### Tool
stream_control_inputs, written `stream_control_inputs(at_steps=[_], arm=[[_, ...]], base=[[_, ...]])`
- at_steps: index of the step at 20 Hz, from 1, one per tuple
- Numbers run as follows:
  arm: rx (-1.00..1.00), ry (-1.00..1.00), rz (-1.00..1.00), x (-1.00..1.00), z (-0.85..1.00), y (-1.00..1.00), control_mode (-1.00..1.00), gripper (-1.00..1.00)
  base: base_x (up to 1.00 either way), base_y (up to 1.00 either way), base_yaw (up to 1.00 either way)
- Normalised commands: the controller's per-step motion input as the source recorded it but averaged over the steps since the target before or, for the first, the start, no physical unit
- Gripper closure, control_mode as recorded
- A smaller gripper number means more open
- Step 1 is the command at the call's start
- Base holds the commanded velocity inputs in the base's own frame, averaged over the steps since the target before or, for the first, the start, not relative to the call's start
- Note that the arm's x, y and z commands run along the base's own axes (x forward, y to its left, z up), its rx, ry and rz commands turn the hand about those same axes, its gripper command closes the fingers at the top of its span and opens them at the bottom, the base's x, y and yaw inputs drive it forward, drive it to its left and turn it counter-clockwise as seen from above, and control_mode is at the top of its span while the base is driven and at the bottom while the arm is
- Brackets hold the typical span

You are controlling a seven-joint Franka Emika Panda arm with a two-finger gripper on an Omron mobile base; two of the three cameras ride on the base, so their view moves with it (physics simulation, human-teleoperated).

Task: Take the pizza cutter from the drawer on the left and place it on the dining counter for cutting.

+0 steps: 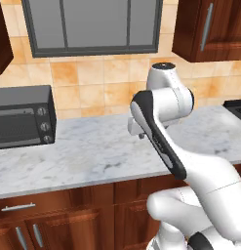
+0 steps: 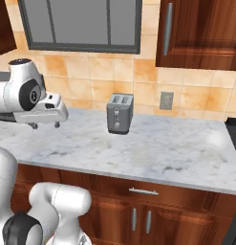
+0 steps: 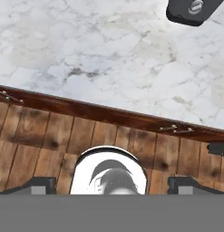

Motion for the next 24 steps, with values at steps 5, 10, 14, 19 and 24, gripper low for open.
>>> stream_control_inputs(at_steps=[5, 10, 14, 19, 24], arm=[[-0.31, 0.0, 0.28, -0.27, -0.59, 1.0, -1.0, -1.0], [-0.32, -0.01, 0.39, 0.0, -0.81, 1.0, -1.0, -1.0], [-0.33, 0.01, 0.36, 0.12, -0.97, 1.0, -1.0, -1.0], [-0.18, -0.05, 0.41, -0.02, -0.91, 1.0, -1.0, -1.0], [-0.02, -0.13, 0.32, -0.07, -0.52, 1.0, -1.0, -1.0]], base=[[0.0, 0.0, 0.0], [0.0, 0.0, 0.0], [0.0, 0.0, 0.0], [0.0, 0.0, 0.0], [0.0, 0.0, 0.0]])
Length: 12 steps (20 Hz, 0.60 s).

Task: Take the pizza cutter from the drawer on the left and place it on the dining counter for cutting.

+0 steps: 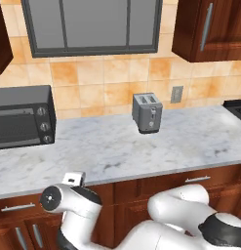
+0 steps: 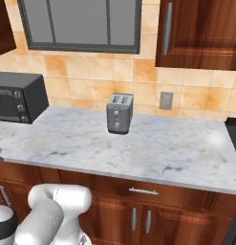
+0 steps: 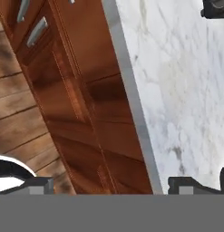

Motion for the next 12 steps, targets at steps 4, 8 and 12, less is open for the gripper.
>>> stream_control_inputs(at_steps=[4, 8, 12], arm=[[-0.06, -0.16, 0.27, -0.27, -0.28, 1.0, -1.0, -1.0], [-0.16, -0.21, 0.23, -0.19, -0.35, 1.0, -1.0, -1.0], [-0.12, -0.06, 0.22, -0.01, -0.21, 0.6, -1.0, -1.0]], base=[[0.0, 0.0, 0.0], [0.0, 0.0, 0.0], [0.0, 0.0, 0.0]])
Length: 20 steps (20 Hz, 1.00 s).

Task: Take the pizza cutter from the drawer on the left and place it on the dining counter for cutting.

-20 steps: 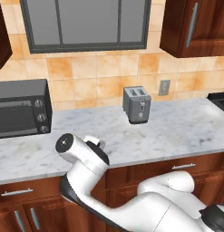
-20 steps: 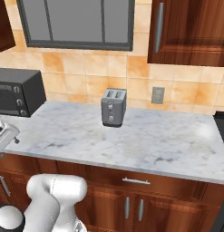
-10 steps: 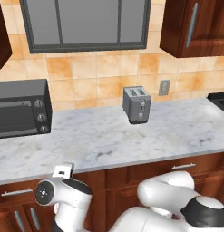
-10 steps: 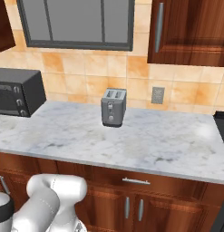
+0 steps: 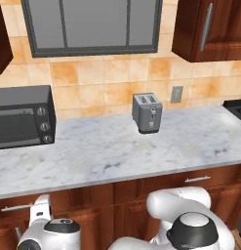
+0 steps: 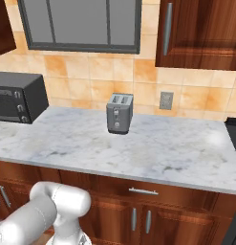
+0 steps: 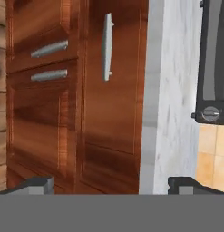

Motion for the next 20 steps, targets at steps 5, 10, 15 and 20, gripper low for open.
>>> stream_control_inputs(at_steps=[5, 10, 15, 20], arm=[[-0.15, -0.12, 0.17, 0.19, -0.49, 0.05, -1.0, -1.0], [-0.2, -0.28, 0.2, 0.3, -0.54, 0.29, -1.0, -1.0], [-0.1, -0.26, 0.13, 0.21, -0.35, 0.44, -1.0, -1.0], [0.01, 0.0, 0.05, 0.31, -0.23, 0.27, -1.0, -1.0]], base=[[0.0, 0.0, 0.0], [0.0, 0.0, 0.0], [0.0, 0.0, 0.0], [0.0, 0.0, 0.0]])
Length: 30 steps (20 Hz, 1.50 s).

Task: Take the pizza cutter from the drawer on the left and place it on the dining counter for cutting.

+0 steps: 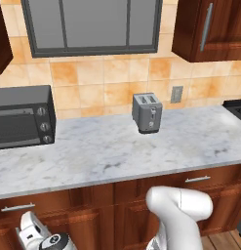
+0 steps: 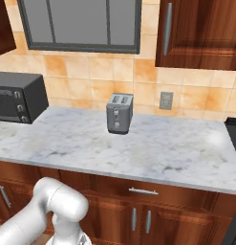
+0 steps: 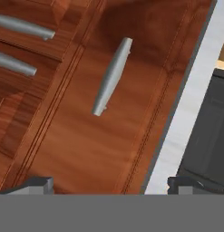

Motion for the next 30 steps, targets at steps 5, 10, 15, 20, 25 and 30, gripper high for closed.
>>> stream_control_inputs(at_steps=[5, 10, 15, 20, 25, 30], arm=[[0.03, 0.0, 0.01, 0.33, -0.12, 0.44, -1.0, -1.0], [0.0, -0.02, 0.0, 0.37, -0.37, 0.41, -1.0, -1.0], [0.0, 0.0, 0.0, 0.22, -0.26, 0.13, -1.0, -1.0], [0.0, -0.04, 0.0, 0.35, -0.33, 0.25, -1.0, -1.0], [0.0, -0.09, 0.0, 0.3, -0.28, 0.27, -1.0, -1.0], [0.02, -0.07, 0.0, 0.29, -0.27, 0.28, -1.0, -1.0]], base=[[0.0, 0.0, 0.0], [0.0, 0.0, 0.0], [0.0, 0.0, 0.0], [0.0, 0.0, 0.0], [0.0, 0.0, 0.0], [0.0, 0.0, 0.0]])
